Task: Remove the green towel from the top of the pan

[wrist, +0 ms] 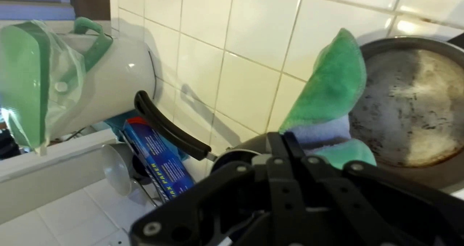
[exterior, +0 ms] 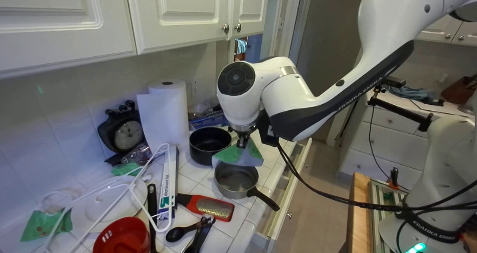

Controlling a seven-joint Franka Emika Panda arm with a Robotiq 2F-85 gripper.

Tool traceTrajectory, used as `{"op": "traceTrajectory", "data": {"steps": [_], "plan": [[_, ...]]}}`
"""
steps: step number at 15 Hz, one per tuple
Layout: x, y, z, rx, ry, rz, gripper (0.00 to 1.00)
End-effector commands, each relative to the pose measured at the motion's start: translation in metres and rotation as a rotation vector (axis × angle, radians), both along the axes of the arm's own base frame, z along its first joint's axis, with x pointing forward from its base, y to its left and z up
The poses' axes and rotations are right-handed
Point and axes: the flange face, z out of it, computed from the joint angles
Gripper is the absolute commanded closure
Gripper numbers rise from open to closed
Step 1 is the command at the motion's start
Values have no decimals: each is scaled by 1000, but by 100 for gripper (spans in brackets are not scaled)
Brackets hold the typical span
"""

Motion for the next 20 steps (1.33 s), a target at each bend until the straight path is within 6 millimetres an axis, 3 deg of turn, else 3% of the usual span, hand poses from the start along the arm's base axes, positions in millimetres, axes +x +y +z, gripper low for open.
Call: {"op": "traceTrajectory", "data": {"steps": [1,9,20], "plan": [[-17,-30,27,-5,-12,-67,95],[-38,-93,60,-60,-35,-217,95],[-33,-164,64,-16,-66,-333,95]]}}
